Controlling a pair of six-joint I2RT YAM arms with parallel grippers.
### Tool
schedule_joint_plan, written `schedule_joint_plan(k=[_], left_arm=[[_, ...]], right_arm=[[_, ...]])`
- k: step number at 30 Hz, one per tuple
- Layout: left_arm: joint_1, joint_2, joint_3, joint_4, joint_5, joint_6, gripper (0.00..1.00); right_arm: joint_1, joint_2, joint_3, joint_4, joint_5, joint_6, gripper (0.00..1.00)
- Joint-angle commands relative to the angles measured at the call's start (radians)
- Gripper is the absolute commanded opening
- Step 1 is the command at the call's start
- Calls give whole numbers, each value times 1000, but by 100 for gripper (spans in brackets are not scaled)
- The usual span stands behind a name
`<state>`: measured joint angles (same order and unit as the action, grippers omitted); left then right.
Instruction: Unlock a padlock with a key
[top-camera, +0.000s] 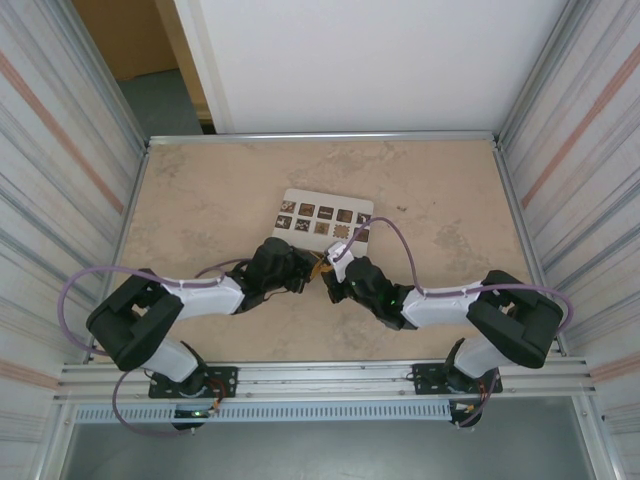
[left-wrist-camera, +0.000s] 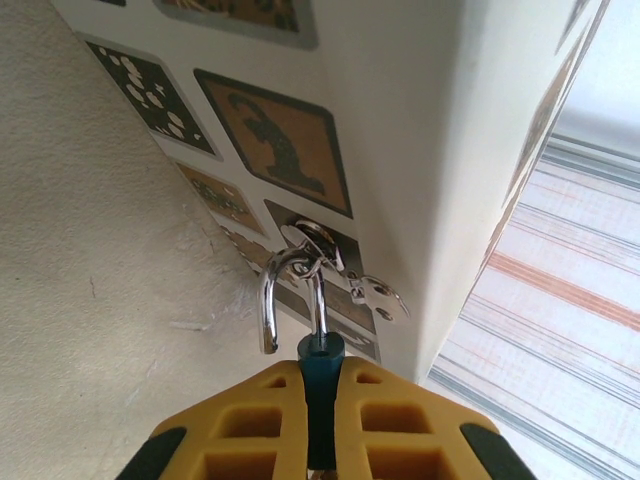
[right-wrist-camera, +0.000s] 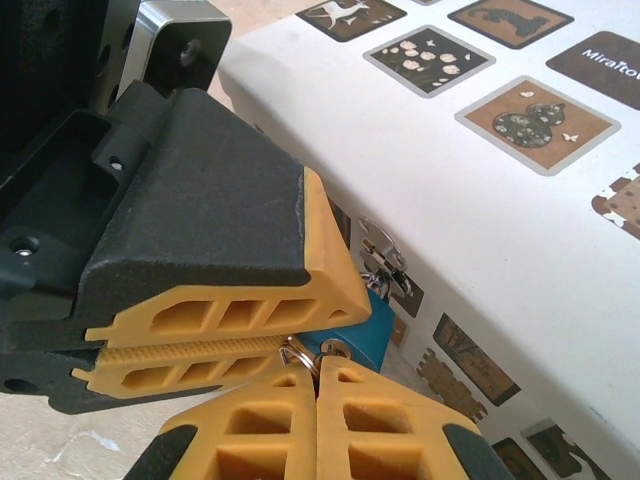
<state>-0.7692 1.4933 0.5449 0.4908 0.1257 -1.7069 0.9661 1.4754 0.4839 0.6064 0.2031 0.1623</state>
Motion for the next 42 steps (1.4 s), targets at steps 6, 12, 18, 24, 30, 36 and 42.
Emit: schedule_joint_plan(k=[6, 12, 18, 24, 30, 36, 42], left_arm=[[-18, 16, -11, 27, 61, 7, 0], [-15, 9, -6, -6, 49, 37, 26], [0, -59, -10, -105, 20, 87, 43], [20, -203, 8, -283, -49, 183, 55], [18, -359, 77, -481, -166, 352, 58], [-37, -459, 149, -612, -330, 489, 59], [-58, -495, 167, -655, -397, 530, 59]], right_arm=[[-41, 72, -27, 54, 59, 47, 0], [-44, 75, -53, 71, 70, 43, 0], [-59, 56, -75, 79, 47, 69, 0], [-85, 6, -100, 76, -25, 118, 0], [-193, -97, -109, -10, -208, 230, 0], [-311, -142, -75, -154, -411, 363, 0], [-347, -140, -66, -226, -456, 505, 0]])
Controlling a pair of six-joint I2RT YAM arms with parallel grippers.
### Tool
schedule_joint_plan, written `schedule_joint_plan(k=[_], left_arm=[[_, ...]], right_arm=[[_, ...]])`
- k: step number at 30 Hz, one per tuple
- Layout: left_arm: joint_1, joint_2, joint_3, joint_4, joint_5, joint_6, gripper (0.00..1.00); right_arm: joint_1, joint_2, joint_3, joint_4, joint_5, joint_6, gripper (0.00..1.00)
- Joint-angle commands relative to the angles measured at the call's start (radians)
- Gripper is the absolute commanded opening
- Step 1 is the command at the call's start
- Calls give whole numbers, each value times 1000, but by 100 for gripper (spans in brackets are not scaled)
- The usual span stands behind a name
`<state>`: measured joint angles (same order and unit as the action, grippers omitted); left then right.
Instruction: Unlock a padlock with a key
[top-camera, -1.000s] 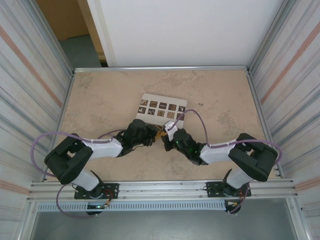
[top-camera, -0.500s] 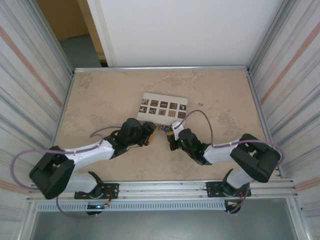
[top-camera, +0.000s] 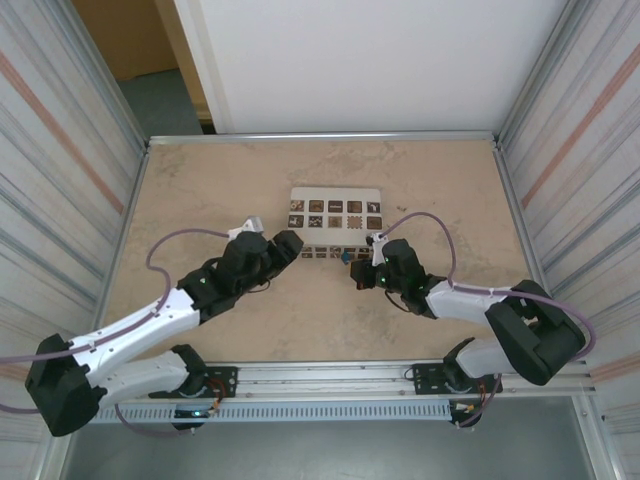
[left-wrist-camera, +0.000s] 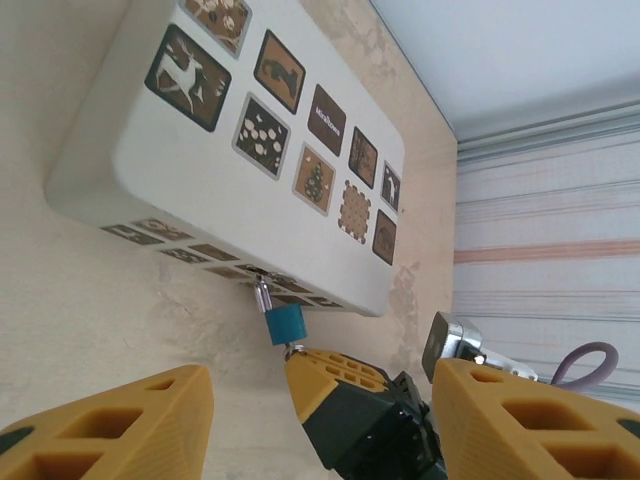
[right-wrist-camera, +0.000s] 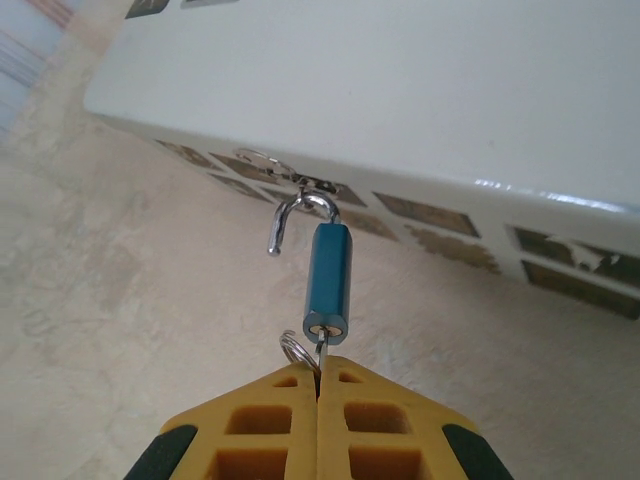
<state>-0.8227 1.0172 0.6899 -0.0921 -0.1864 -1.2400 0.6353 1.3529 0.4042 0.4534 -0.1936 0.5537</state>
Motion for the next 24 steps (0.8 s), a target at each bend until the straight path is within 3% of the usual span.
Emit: schedule_joint_plan(k=[1, 15, 24], left_arm=[[-4, -24, 21, -77, -90, 63, 60], [-4, -108, 2, -134, -148, 98, 61], [-4, -153, -21, -153, -169, 97, 61]], right_arm=[[-21, -22, 7, -69, -58, 133, 0], [-53, 33, -24, 44, -80, 340, 0], [-51, 65, -23, 54, -50, 379, 0]])
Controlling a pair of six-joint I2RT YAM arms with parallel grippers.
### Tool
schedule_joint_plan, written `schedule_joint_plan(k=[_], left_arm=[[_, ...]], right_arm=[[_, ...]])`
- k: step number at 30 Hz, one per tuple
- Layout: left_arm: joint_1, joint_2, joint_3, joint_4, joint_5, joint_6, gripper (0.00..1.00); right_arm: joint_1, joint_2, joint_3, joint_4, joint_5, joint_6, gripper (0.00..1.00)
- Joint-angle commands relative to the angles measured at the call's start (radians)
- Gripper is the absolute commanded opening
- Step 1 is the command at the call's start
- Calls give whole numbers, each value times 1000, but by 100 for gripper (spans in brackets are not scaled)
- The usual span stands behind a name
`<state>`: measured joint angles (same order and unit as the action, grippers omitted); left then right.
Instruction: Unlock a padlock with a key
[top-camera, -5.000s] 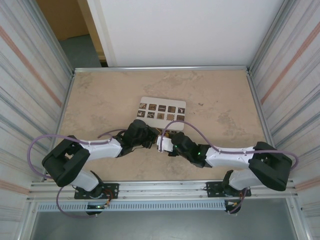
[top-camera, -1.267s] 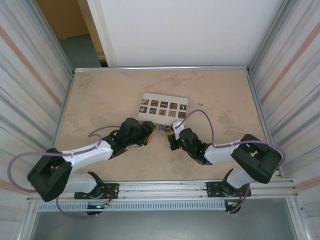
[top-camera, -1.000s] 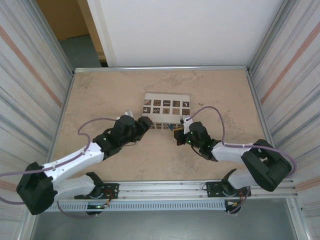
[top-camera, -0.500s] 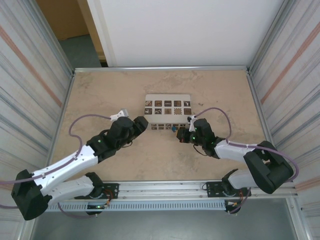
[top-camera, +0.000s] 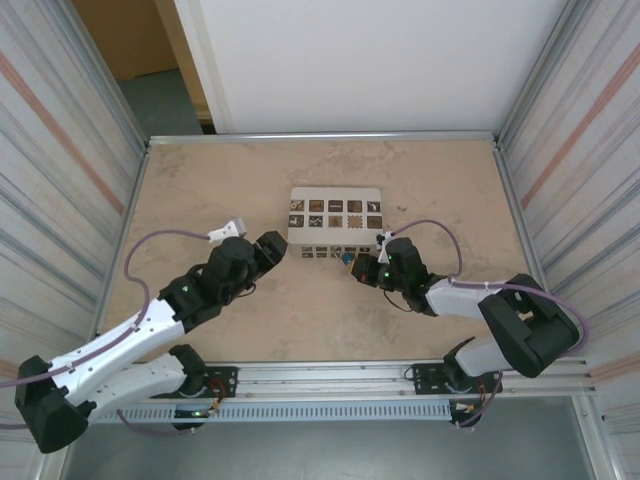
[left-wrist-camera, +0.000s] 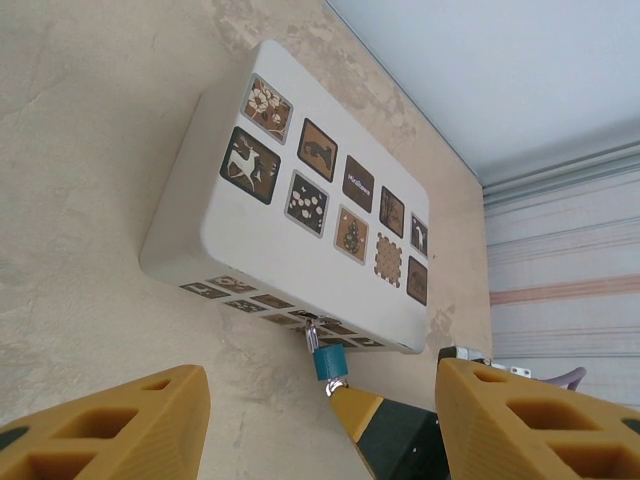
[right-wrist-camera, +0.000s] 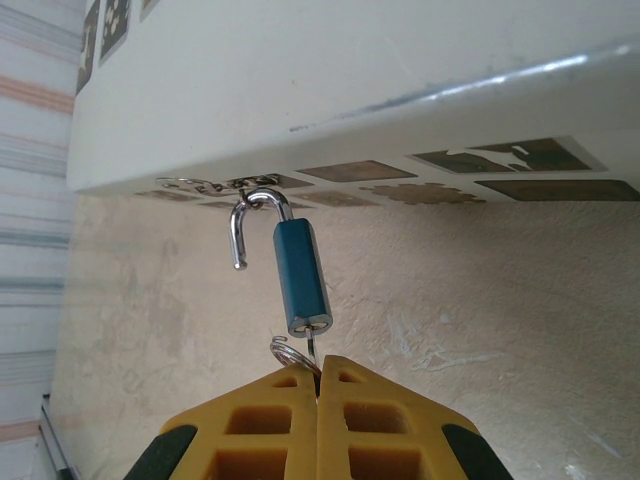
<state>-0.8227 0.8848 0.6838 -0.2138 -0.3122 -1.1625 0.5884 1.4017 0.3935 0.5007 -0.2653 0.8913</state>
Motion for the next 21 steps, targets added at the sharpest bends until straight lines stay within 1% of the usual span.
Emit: schedule_joint_plan(k=[1, 3, 5, 8, 10, 14, 17, 21], left_arm=[[-4, -22, -15, -34, -44, 20, 61], [-4, -25, -15, -44, -49, 20, 61], [-4, -28, -16, -59, -59, 21, 62], [3, -36, -19, -89, -75, 40, 66], [26, -47, -23, -102, -60, 73, 66], [90, -84, -24, -148, -2, 149, 70], [143, -110, -27, -163, 53, 209, 74], [214, -116, -30, -155, 150, 281, 81]], right_arm=[[-4, 19, -12, 6, 23, 43, 0], [-4, 21, -11, 2, 25, 44, 0], [-4, 16, -8, -13, 35, 44, 3], [-3, -6, -13, -33, 55, 42, 11], [-1, -30, -14, -59, 69, 30, 17], [-3, -91, -2, -149, 92, -22, 27], [-5, -139, 9, -217, 104, -70, 33], [-26, -190, 19, -252, 75, -120, 42]])
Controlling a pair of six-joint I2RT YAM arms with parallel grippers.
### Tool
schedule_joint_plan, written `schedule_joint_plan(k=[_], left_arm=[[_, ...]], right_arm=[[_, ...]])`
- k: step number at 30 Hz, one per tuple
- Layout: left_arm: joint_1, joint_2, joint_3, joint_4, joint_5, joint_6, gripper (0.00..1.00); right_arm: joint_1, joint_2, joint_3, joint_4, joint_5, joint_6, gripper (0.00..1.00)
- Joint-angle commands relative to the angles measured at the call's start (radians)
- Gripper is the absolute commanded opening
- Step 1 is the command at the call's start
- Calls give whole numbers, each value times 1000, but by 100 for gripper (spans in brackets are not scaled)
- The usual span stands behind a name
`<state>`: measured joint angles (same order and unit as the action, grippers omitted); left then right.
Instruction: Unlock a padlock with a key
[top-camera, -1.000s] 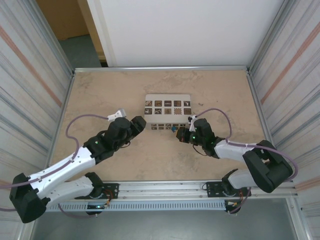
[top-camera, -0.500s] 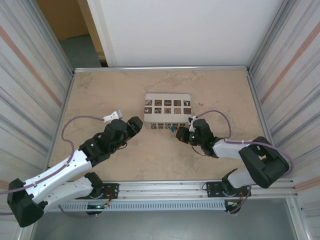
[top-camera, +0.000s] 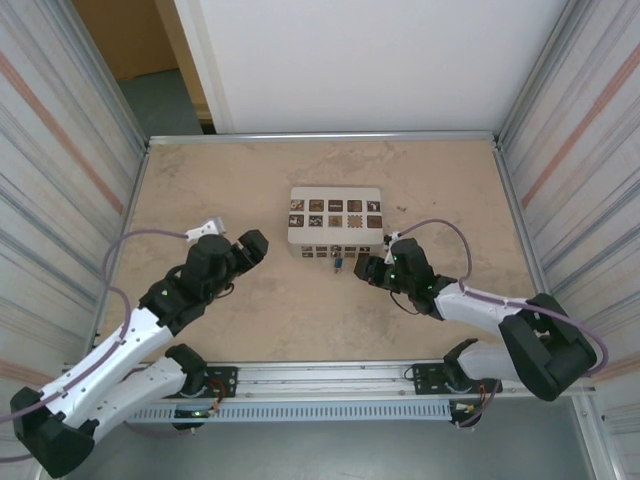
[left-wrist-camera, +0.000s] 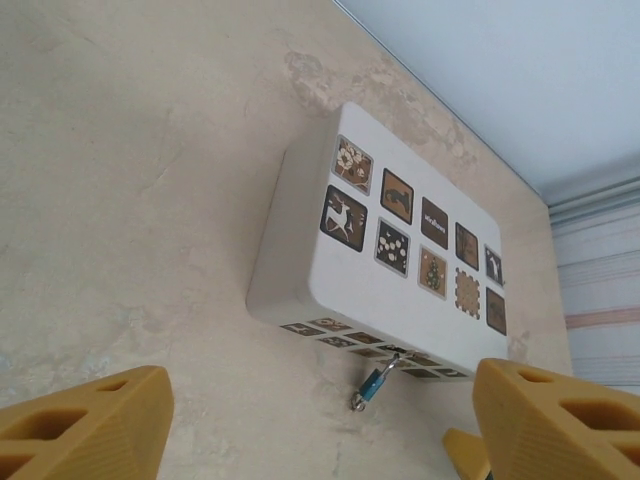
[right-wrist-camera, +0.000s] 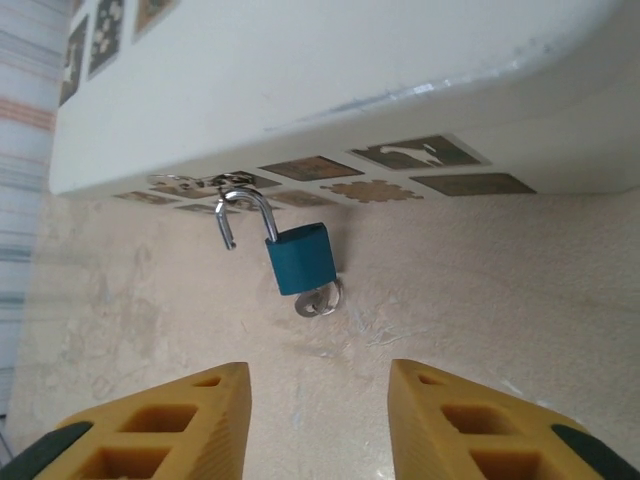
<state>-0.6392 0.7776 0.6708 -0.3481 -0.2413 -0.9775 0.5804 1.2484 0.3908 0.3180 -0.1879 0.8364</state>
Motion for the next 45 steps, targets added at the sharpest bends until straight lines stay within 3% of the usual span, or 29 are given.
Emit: schedule_joint_plan(k=[1, 8, 16, 31, 45], left_arm=[[54, -3, -18, -14, 114, 113, 84], [240, 137, -5, 102, 451, 194, 89], [301, 410, 133, 115, 615, 303, 89], [314, 827, 353, 180, 784, 368, 69], [248, 913, 313, 165, 749, 374, 58]], right_arm=[[-26, -46, 25, -74, -16, -69, 44], [-88, -73, 44, -52, -126, -71, 63], [-122, -67, 58, -13, -151, -42, 100], [-169, 8, 93, 56, -259, -51, 99], [-225, 107, 170, 39, -361, -123, 100]])
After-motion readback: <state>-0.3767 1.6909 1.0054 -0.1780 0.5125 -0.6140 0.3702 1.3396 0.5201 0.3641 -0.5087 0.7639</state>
